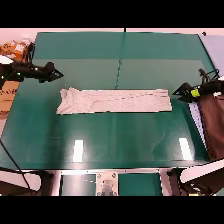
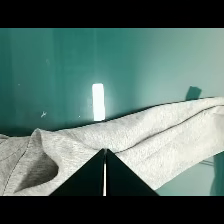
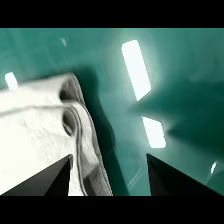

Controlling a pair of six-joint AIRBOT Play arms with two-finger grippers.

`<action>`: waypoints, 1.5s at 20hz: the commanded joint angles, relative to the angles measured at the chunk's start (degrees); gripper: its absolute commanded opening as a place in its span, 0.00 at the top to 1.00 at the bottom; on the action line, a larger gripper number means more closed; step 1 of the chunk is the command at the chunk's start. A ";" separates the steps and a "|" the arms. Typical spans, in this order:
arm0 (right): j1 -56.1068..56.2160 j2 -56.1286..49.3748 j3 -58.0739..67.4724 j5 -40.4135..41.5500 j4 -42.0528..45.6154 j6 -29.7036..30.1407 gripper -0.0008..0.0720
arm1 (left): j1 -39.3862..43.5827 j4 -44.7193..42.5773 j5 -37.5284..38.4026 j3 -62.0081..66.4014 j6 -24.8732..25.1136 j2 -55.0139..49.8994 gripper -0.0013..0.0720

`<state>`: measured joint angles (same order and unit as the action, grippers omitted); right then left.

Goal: Fold the shirts.

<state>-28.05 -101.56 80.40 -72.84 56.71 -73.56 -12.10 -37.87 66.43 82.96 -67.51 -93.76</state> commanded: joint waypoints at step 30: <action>12.79 28.22 1.31 -12.72 -22.23 -0.39 0.98 | 47.39 3.56 -15.54 13.57 -6.60 -21.94 0.95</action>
<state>-16.25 -74.13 82.02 -85.23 35.22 -73.41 35.48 -35.68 47.11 95.02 -73.87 -114.52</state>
